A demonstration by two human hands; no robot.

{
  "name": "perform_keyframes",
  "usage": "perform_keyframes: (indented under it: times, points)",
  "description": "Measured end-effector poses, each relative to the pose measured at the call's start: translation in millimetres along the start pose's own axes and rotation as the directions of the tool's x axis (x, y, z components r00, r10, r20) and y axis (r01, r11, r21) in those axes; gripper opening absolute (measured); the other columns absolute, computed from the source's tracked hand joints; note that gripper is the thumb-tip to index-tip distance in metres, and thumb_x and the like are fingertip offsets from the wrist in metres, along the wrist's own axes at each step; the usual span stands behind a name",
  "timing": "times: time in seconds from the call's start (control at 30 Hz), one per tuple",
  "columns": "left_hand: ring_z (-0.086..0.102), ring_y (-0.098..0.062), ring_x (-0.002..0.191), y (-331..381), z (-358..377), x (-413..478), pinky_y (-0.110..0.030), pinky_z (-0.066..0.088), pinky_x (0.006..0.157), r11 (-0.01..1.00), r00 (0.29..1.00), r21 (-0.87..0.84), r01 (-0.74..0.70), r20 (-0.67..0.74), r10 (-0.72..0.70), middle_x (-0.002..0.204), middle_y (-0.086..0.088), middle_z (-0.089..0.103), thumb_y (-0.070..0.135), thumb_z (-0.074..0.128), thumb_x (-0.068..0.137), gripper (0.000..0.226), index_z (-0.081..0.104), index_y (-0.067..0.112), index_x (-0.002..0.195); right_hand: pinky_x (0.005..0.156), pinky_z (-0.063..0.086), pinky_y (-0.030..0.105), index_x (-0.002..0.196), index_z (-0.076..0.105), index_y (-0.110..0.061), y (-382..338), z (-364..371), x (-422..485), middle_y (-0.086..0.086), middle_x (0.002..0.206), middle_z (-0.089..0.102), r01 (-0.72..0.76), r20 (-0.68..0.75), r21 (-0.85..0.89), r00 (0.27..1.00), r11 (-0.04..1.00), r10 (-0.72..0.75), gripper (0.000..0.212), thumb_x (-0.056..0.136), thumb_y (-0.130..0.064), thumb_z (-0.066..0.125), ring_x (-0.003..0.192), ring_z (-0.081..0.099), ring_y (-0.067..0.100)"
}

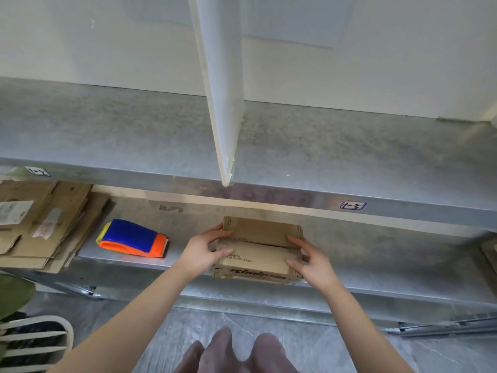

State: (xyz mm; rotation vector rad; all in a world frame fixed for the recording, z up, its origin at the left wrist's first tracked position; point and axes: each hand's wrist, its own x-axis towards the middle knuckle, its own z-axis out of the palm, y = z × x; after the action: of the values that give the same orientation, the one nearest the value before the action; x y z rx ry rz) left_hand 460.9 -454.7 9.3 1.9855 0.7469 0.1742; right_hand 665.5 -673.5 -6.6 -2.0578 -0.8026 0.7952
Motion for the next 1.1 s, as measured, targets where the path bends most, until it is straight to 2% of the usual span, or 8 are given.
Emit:
perform_keyframes:
  times: [0.13,0.23,0.37,0.5,0.67,0.83,0.93,1.1]
  points:
    - [0.041,-0.014,0.135,4.2,4.2,4.7,-0.023,0.03,0.11,1.0,1.0,0.0,0.029,0.007,-0.029,0.15,0.007,0.038,0.039,0.074,0.081,0.041,0.053,0.056,0.112,0.11,0.037,0.028,0.132,0.05,-0.044,-2.9,-4.9,10.8,-0.008,0.147,0.046,0.0,-0.014,-0.059,1.0,0.998,-0.001,0.055,0.087,-0.02,0.069,0.137,0.041,0.015]
    - [0.043,-0.015,0.134,8.1,15.2,10.1,-0.023,0.032,0.11,0.999,0.999,-0.014,0.038,0.032,-0.038,0.151,0.005,0.038,0.038,0.075,0.081,0.046,0.054,0.049,0.12,0.109,0.039,0.032,0.134,0.051,-0.042,-2.3,-17.4,12.4,-0.011,0.143,0.049,-0.06,-0.026,-0.074,0.998,0.995,0.059,0.056,0.086,-0.021,0.07,0.133,0.044,0.015]
    - [0.031,-0.012,0.141,2.8,48.9,14.9,-0.019,0.023,0.112,0.998,0.995,0.062,0.02,0.1,-0.026,0.151,-0.002,0.039,0.028,0.073,0.084,0.057,0.048,0.04,0.134,0.104,0.038,0.025,0.136,0.05,-0.038,18.2,-28.4,4.1,-0.009,0.143,0.05,-0.107,-0.031,-0.143,0.994,0.984,0.104,0.059,0.084,-0.026,0.074,0.131,0.046,0.015]
    - [0.025,-0.011,0.143,-12.1,58.2,14.5,-0.02,0.018,0.112,0.997,0.995,0.043,0.061,0.075,-0.064,0.153,0.002,0.033,0.027,0.071,0.085,0.062,0.044,0.036,0.14,0.114,0.03,0.027,0.135,0.049,-0.041,33.9,-6.9,-1.1,-0.002,0.147,0.047,-0.103,-0.065,-0.13,0.993,0.986,0.095,0.058,0.085,-0.024,0.072,0.14,0.037,0.016]
    - [0.024,-0.015,0.143,-20.4,34.1,28.3,-0.026,0.021,0.113,0.996,0.994,0.079,0.045,0.097,-0.053,0.156,0.005,0.025,0.031,0.072,0.084,0.067,0.04,0.039,0.141,0.11,0.039,0.034,0.137,0.05,-0.039,19.1,8.0,18.5,-0.003,0.149,0.044,-0.056,-0.128,-0.104,0.991,0.993,0.043,0.055,0.087,-0.031,0.07,0.136,0.042,0.015]
    - [0.029,-0.014,0.14,-21.1,23.4,45.3,-0.025,0.031,0.111,0.994,0.995,-0.052,0.092,0.045,-0.09,0.156,0.011,0.021,0.024,0.071,0.086,0.065,0.041,0.033,0.143,0.112,0.036,0.034,0.139,0.047,-0.04,4.6,3.9,45.3,-0.006,0.157,0.026,-0.086,-0.076,-0.048,0.994,0.995,0.082,0.059,0.085,-0.036,0.071,0.14,0.035,0.016]
    - [0.019,-0.015,0.144,-26.5,26.2,50.9,-0.027,0.023,0.114,0.992,0.992,0.089,0.092,0.075,-0.099,0.159,0.011,0.012,0.026,0.067,0.089,0.066,0.035,0.027,0.147,0.112,0.026,0.027,0.144,0.041,-0.038,3.6,8.2,49.4,-0.004,0.16,0.018,-0.123,0.034,-0.074,0.992,0.99,0.125,0.067,0.086,-0.029,0.072,0.145,0.025,0.017]
    - [0.014,-0.014,0.146,-27.4,25.6,55.1,-0.031,0.02,0.115,0.972,0.994,0.224,0.067,0.065,-0.083,0.159,0.012,0.01,0.036,0.062,0.091,0.065,0.032,0.03,0.149,0.106,0.025,0.022,0.144,0.04,-0.037,8.3,13.8,49.9,-0.001,0.159,0.019,-0.123,0.011,-0.07,0.992,0.99,0.124,0.065,0.087,-0.027,0.07,0.144,0.027,0.019]
